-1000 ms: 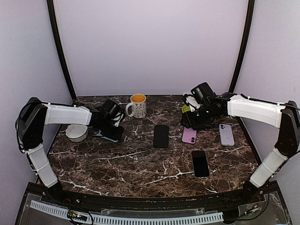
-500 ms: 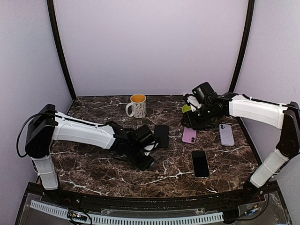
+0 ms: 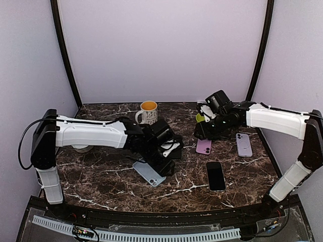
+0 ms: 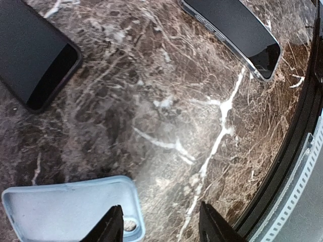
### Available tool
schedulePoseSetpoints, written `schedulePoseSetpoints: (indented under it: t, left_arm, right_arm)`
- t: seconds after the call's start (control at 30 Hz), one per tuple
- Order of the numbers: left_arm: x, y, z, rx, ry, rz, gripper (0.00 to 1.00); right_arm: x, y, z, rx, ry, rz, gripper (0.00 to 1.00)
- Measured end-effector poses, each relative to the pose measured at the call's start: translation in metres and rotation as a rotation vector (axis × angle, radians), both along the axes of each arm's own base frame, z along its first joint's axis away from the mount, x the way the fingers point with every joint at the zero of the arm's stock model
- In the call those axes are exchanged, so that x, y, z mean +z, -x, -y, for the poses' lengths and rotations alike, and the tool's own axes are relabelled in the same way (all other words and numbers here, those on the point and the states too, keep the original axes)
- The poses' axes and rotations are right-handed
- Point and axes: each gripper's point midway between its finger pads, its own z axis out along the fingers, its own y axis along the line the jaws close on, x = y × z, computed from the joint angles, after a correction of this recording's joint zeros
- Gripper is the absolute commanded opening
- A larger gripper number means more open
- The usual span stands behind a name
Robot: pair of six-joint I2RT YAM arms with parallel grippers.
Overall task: Put the phone into the phone case
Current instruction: Move the phone case to the center of the board, then rotate the phone case at the center of the board.
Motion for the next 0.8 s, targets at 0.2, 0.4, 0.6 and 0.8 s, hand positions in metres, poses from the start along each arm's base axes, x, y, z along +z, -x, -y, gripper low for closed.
schedulePoseSetpoints:
  t: [0.2,0.4,0.6,0.8]
  left_arm:
    - [0.017,-0.073,-0.056,0.201,0.014,0.029,0.36]
    - [0.013,-0.133,-0.106,0.363,0.005,0.073,0.21]
    - [-0.009,-0.146,-0.092,0.303,-0.011,0.075,0.11]
    - [-0.050,-0.141,-0.091,0.247,-0.072,0.019,0.09]
  right_arm:
    - [-0.013,0.035,-0.037,0.112,-0.036,-0.034,0.40]
    - [-0.026,0.097,-0.096,0.331,-0.118,-0.064,0.19]
    - [-0.047,0.169,-0.159,0.627,-0.159,-0.085,0.10]
    - [-0.083,0.198,-0.195,0.776,-0.108,-0.126,0.08]
